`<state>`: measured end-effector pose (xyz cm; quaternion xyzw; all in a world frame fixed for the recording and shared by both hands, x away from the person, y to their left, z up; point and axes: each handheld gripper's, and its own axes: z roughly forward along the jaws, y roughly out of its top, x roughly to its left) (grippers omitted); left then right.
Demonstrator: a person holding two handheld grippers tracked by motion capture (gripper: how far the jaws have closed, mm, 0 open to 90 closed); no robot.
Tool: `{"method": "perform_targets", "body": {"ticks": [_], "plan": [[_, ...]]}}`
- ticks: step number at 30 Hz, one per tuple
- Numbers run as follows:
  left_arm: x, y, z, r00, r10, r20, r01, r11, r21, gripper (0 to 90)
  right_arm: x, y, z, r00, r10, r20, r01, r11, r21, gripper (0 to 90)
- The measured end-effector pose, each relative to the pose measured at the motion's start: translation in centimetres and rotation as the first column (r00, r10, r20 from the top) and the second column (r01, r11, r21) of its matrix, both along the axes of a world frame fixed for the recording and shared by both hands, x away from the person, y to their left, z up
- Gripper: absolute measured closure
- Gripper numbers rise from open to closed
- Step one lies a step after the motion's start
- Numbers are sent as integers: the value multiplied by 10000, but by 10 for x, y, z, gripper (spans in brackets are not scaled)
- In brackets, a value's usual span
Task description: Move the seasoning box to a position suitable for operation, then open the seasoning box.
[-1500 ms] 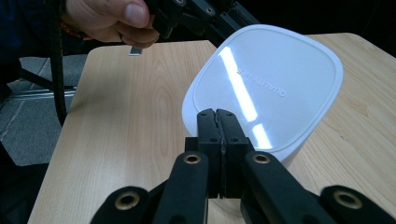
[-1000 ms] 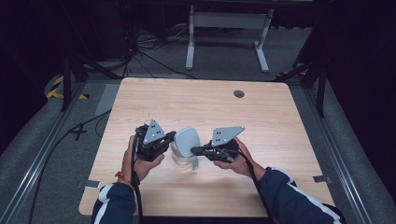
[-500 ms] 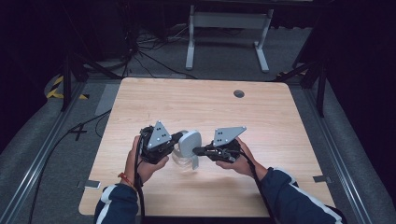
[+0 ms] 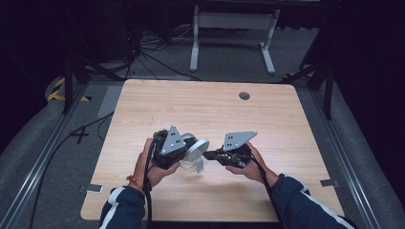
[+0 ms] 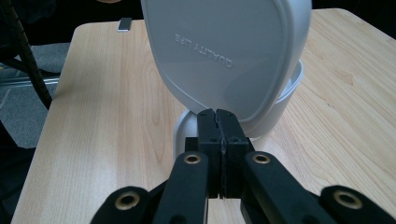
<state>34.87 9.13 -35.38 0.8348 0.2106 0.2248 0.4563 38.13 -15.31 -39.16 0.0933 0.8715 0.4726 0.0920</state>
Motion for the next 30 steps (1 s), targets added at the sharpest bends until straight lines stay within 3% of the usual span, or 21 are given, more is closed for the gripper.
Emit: {"method": "perform_targets", "body": {"ticks": [4, 8, 13, 15, 16, 17, 18, 21, 25, 28, 29, 30], "plan": [[2, 6, 2, 9999, 84, 117, -84, 10000, 38, 849, -1, -5, -1, 10000, -95, 12, 95, 9998, -158, 898], [1, 20, 5, 9982, 547, 227, -542, 9983, -202, 816, -2, -11, 3, 9998, -169, 85, 170, 9998, -133, 898], [-5, 47, 7, 9917, 1269, 198, -1267, 9919, -114, 774, -5, -21, 8, 9995, -221, 235, 232, 9987, -460, 898], [-8, 61, 6, 9846, 1731, 253, -1729, 9849, -96, 735, -6, -27, 11, 9991, -303, 294, 319, 9979, -560, 897], [-8, 61, 6, 9846, 1731, 253, -1729, 9849, -96, 706, -6, -27, 11, 9991, -303, 294, 319, 9979, -560, 897], [-9, 68, 4, 9798, 1994, 166, -1991, 9798, -176, 706, -7, -31, 13, 9987, -376, 346, 396, 9974, -599, 897], [-9, 77, 2, 9742, 2254, 112, -2252, 9742, -147, 620, -8, -39, 16, 9983, -467, 350, 488, 9968, -631, 897], [-12, 95, -6, 9603, 2778, -266, -2778, 9606, 41, 552, -9, -46, 19, 9975, -565, 430, 596, 9953, -757, 896], [-15, 111, -24, 9472, 3134, -683, -3102, 9492, 538, 493, -12, -59, 21, 9953, -759, 597, 817, 9914, -1018, 895], [-15, 122, -45, 9408, 3200, -1115, -3108, 9459, 928, 445, -13, -76, 20, 9913, -1177, 580, 1237, 9858, -1137, 890], [-15, 122, -45, 9408, 3200, -1115, -3108, 9459, 928, 429, -13, -76, 20, 9913, -1177, 580, 1237, 9858, -1137, 890], [-15, 125, -55, 9360, 3265, -1317, -3117, 9424, 1211, 429, -13, -80, 19, 9904, -1267, 560, 1325, 9843, -1168, 887]]}}
